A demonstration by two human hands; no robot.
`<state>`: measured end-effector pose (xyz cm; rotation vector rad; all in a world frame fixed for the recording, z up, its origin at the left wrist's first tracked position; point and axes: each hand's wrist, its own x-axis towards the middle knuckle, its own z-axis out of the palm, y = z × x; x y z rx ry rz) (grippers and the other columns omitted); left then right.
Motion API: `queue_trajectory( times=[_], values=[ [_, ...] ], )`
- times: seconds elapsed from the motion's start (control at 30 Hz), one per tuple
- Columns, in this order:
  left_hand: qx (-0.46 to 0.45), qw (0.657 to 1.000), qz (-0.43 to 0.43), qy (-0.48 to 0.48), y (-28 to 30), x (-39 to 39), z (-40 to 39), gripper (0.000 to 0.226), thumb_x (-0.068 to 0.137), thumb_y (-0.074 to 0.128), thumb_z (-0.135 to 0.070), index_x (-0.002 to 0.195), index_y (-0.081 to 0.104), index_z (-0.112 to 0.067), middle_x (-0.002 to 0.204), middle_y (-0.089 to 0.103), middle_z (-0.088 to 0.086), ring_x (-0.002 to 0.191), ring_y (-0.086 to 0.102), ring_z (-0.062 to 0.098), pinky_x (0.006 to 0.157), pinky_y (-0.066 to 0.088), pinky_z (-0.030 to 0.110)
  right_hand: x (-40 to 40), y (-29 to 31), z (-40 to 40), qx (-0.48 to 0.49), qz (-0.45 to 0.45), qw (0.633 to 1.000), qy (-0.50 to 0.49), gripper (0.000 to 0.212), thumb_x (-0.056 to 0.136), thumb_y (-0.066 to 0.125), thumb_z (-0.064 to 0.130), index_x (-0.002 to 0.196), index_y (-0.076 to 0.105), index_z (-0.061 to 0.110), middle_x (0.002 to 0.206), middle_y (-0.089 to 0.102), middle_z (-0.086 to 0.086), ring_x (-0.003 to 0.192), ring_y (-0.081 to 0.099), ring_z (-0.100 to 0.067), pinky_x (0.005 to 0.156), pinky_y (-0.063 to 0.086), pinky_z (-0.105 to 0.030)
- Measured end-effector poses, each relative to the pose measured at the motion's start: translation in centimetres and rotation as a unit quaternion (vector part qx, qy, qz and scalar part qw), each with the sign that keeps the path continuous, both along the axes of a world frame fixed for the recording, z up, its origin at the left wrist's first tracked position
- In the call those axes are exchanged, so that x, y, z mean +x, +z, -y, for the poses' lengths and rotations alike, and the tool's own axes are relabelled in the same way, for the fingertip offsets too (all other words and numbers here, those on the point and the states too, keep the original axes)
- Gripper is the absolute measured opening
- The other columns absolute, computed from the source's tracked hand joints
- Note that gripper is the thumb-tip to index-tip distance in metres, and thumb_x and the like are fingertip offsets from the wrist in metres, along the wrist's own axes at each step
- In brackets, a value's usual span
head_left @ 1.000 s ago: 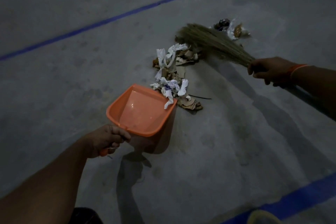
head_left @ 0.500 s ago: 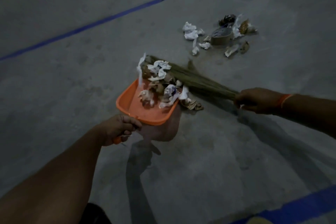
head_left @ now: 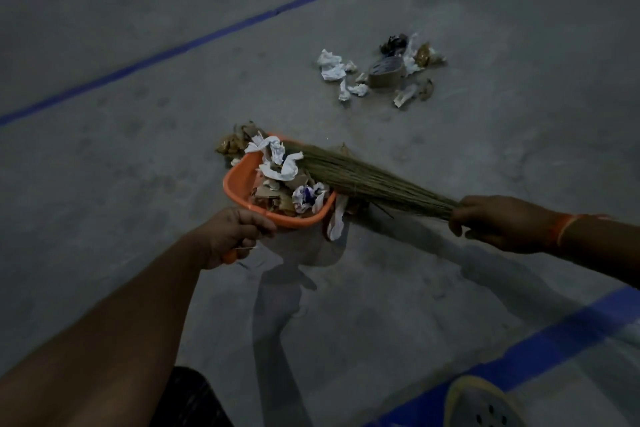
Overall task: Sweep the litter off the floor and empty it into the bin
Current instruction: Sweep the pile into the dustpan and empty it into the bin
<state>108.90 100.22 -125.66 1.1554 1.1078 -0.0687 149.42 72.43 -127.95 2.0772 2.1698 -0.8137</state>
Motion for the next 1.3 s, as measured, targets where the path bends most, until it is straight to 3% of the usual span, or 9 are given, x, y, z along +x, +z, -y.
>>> queue_trajectory(
  times=[0.07, 0.23, 0.43, 0.6, 0.67, 0.93, 1.03, 1.13, 1.3],
  values=[
    [0.011, 1.0, 0.013, -0.01, 0.5, 1.2, 0.1, 0.031, 0.093, 0.039, 0.018, 0.101, 0.066, 0.006, 0.062, 0.065, 0.004, 0.04, 0.042, 0.006, 0.034, 0.032, 0.016, 0.1, 0.5, 1.4, 0.005, -0.006, 1.0, -0.022, 0.023, 0.093, 0.061, 0.026, 0.103, 0.052, 0.044, 0.109, 0.05, 0.015, 0.088, 0.052, 0.0, 0.075, 0.047, -0.021],
    [0.049, 0.997, 0.032, -0.04, 1.7, 5.6, 0.3, 0.032, 0.094, 0.039, 0.017, 0.097, 0.068, 0.003, 0.063, 0.064, 0.006, 0.04, 0.043, 0.006, 0.036, 0.03, 0.014, 0.9, 2.1, 4.2, 0.039, -0.018, 0.996, -0.078, 0.021, 0.094, 0.06, 0.02, 0.1, 0.054, 0.039, 0.102, 0.05, 0.014, 0.081, 0.05, 0.002, 0.067, 0.035, -0.011],
    [0.08, 0.992, 0.065, -0.073, 2.7, 11.9, 1.0, 0.03, 0.092, 0.042, 0.017, 0.102, 0.068, 0.008, 0.063, 0.057, 0.01, 0.04, 0.044, 0.007, 0.036, 0.032, 0.016, 2.3, 4.0, 7.4, 0.065, -0.006, 0.988, -0.138, 0.023, 0.092, 0.062, 0.021, 0.097, 0.053, 0.042, 0.101, 0.051, 0.015, 0.079, 0.05, 0.002, 0.066, 0.037, -0.013],
    [0.072, 0.987, 0.062, -0.129, 6.8, 17.8, 4.6, 0.03, 0.095, 0.038, 0.016, 0.098, 0.065, 0.003, 0.049, 0.058, -0.004, 0.035, 0.041, 0.003, 0.032, 0.029, 0.013, 3.6, 8.3, 12.3, 0.05, 0.006, 0.981, -0.187, 0.024, 0.093, 0.061, 0.023, 0.098, 0.05, 0.044, 0.1, 0.048, 0.014, 0.079, 0.048, 0.002, 0.065, 0.035, -0.018],
    [0.074, 0.984, 0.063, -0.152, 9.7, 20.3, 6.9, 0.031, 0.094, 0.038, 0.017, 0.097, 0.066, 0.004, 0.052, 0.063, -0.004, 0.037, 0.042, 0.003, 0.033, 0.03, 0.014, 3.7, 11.4, 15.4, 0.034, 0.01, 0.976, -0.216, 0.025, 0.093, 0.06, 0.022, 0.097, 0.049, 0.044, 0.1, 0.047, 0.014, 0.078, 0.047, 0.004, 0.064, 0.029, -0.012],
    [0.072, 0.957, 0.068, -0.274, 26.1, 29.3, 20.7, 0.031, 0.095, 0.04, 0.014, 0.101, 0.068, 0.002, 0.052, 0.062, -0.005, 0.034, 0.041, 0.004, 0.033, 0.025, 0.011, 2.9, 29.0, 32.1, 0.006, 0.012, 0.936, -0.351, 0.021, 0.09, 0.063, 0.021, 0.098, 0.054, 0.039, 0.096, 0.049, 0.01, 0.078, 0.05, -0.008, 0.069, 0.03, -0.024],
    [0.067, 0.943, 0.069, -0.319, 31.4, 33.1, 27.6, 0.031, 0.095, 0.04, 0.014, 0.1, 0.069, 0.002, 0.053, 0.063, -0.006, 0.035, 0.043, 0.004, 0.032, 0.026, 0.012, 2.8, 34.9, 39.8, -0.015, 0.008, 0.917, -0.399, 0.018, 0.091, 0.06, 0.024, 0.099, 0.053, 0.039, 0.095, 0.05, 0.006, 0.078, 0.053, -0.014, 0.07, 0.038, -0.029],
    [0.065, 0.926, 0.078, -0.363, 35.3, 38.1, 35.2, 0.031, 0.095, 0.041, 0.013, 0.099, 0.069, 0.001, 0.049, 0.059, -0.005, 0.035, 0.041, 0.006, 0.033, 0.026, 0.013, 3.7, 39.1, 48.3, -0.018, 0.008, 0.895, -0.446, 0.017, 0.091, 0.059, 0.025, 0.099, 0.052, 0.038, 0.095, 0.049, 0.005, 0.079, 0.054, -0.017, 0.075, 0.045, -0.035],
    [0.071, 0.904, 0.109, -0.407, 38.6, 46.7, 50.8, 0.03, 0.096, 0.041, 0.013, 0.097, 0.069, 0.002, 0.051, 0.059, -0.001, 0.034, 0.039, 0.006, 0.033, 0.027, 0.014, 6.8, 43.0, 63.5, 0.006, 0.013, 0.853, -0.522, 0.02, 0.087, 0.062, 0.02, 0.096, 0.055, 0.036, 0.096, 0.053, 0.005, 0.081, 0.054, -0.014, 0.073, 0.039, -0.028]
  ],
)
